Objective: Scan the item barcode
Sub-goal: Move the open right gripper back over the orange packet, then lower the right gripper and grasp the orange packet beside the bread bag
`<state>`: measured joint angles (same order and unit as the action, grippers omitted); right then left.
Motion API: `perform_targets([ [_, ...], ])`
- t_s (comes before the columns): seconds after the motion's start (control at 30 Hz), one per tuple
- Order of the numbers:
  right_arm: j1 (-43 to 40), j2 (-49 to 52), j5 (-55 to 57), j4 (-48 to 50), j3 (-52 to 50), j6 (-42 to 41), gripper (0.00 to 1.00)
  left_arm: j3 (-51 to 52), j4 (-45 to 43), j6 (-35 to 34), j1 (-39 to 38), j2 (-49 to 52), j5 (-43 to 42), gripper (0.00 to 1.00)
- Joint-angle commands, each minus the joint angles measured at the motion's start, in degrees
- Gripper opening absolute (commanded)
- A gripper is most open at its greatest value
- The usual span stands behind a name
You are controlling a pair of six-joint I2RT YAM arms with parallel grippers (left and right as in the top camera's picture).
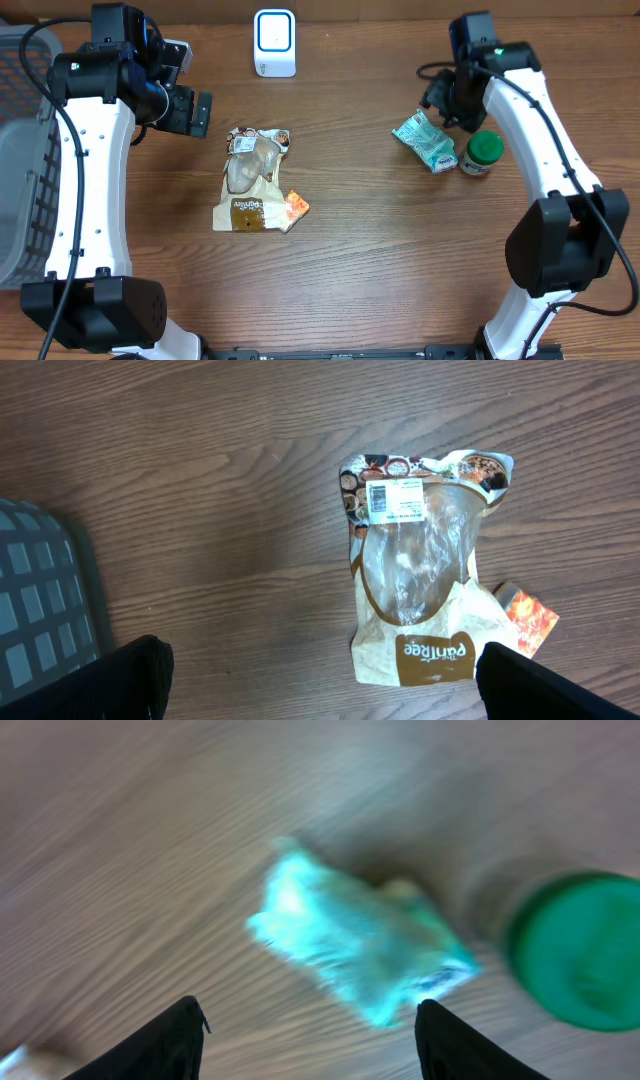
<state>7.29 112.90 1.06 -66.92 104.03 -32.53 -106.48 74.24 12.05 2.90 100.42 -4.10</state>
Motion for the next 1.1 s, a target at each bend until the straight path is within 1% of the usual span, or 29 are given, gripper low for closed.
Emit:
perform_targets([
  [0.0, 1.5, -1.5, -15.4, -0.9, 5.0, 10.4, 0.65, -0.5, 0.1, 0.6, 0.1, 0.0, -0.4, 0.99],
  [0.07, 2.7, -1.4, -18.6, -1.4, 4.7, 10.5, 0.64, -0.5, 0.1, 0.6, 0.1, 0.0, -0.4, 1.00],
  [0.13, 4.3, -1.3, -19.3, -1.5, 3.2, 10.5, 0.63, -0.5, 0.1, 0.6, 0.1, 0.0, -0.4, 0.99],
  [0.23, 8.0, -1.2, -19.2, -0.9, 0.0, 10.5, 0.56, -0.5, 0.1, 0.6, 0.1, 0.0, -0.4, 0.99],
  [0.27, 10.9, -1.2, -19.2, 1.0, -2.8, 10.6, 0.52, -0.5, 0.1, 0.6, 0.1, 0.0, -0.4, 1.00],
  [0.33, 14.1, -0.9, -19.2, 4.5, -6.0, 11.8, 0.48, -0.5, 0.1, 0.6, 0.1, 0.0, -0.4, 0.99],
  [0.47, 19.6, 0.2, -19.2, 11.3, -10.6, 17.2, 0.44, -0.5, 0.1, 0.6, 0.1, 0.0, -0.4, 0.99],
  [0.57, 23.1, 2.7, -19.2, 13.9, -11.2, 21.8, 0.44, -0.5, 0.1, 0.6, 0.1, 0.0, -0.4, 0.99],
  [0.67, 25.8, 5.4, -19.4, 15.7, -11.2, 24.7, 0.44, -0.5, 0.1, 0.6, 0.1, 0.0, -0.4, 1.00],
  [0.83, 29.0, 8.7, -24.0, 16.3, -11.2, 30.8, 0.41, -0.5, 0.1, 0.6, 0.1, 0.0, -0.4, 1.00],
  [1.03, 30.7, 12.0, -24.1, 16.6, -11.2, 34.0, 0.37, -0.5, 0.1, 0.6, 0.1, 0.0, -0.4, 1.00],
  [1.07, 30.7, 12.4, -24.1, 16.6, -11.2, 34.4, 0.34, -0.5, 0.1, 0.6, 0.1, 0.0, -0.4, 0.99],
])
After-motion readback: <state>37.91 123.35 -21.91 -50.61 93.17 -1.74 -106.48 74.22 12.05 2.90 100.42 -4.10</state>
